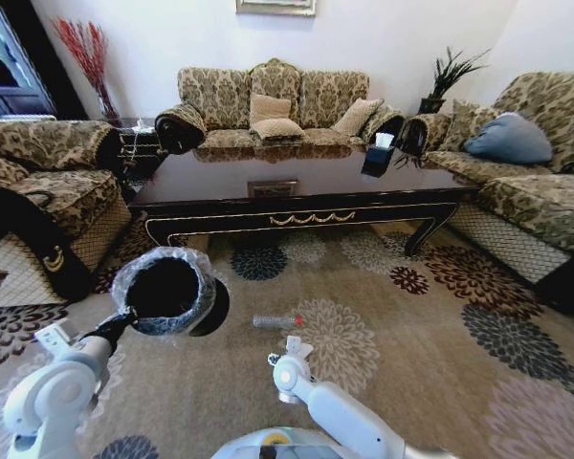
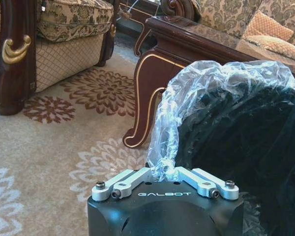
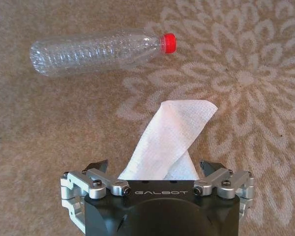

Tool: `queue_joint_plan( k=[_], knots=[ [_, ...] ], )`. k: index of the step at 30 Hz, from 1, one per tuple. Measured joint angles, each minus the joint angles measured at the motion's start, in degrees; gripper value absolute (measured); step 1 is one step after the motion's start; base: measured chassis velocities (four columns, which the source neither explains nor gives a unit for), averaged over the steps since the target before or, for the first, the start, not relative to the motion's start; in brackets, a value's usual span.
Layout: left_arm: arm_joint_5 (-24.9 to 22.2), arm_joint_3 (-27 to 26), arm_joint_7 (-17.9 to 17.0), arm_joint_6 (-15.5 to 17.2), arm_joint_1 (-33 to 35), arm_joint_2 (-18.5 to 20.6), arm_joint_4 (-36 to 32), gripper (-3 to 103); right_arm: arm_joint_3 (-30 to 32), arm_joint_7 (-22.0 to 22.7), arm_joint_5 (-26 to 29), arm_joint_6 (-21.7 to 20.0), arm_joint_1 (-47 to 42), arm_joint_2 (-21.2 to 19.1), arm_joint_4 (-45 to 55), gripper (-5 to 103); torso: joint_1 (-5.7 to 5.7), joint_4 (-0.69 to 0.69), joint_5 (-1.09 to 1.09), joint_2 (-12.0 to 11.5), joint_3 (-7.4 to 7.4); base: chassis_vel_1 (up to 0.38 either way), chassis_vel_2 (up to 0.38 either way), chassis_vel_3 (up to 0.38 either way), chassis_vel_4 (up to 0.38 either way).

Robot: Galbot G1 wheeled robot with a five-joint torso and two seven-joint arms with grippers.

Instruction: Move to the front of the table and pick up the trash from the floor, then place it into the trash bin.

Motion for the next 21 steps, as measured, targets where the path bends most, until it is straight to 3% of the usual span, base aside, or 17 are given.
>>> queue_joint_plan(
  k=[11,18,21],
  knots=[
    [0.73,0.86,0.54,-0.26,0.10,0.20,0.95,2,1.46,-3.70,-4.03,0.61,1.92,2.19,-6.99,103,0.00,0.01,0.00,0.00,0.00,0.000,0.000,0.000,0.000],
    [0.83,0.84,0.89,-0.33,0.26,0.78,1.08,2,1.48,-5.48,-6.65,0.75,1.47,1.66,-8.88,85,0.00,0.00,0.00,0.00,0.00,0.000,0.000,0.000,0.000],
    [0.83,0.26,0.95,-0.37,0.62,0.93,1.08,2,0.88,-6.15,-7.90,0.77,0.36,1.23,-8.95,68,0.00,0.00,0.00,0.00,0.00,0.000,0.000,0.000,0.000]
  ],
)
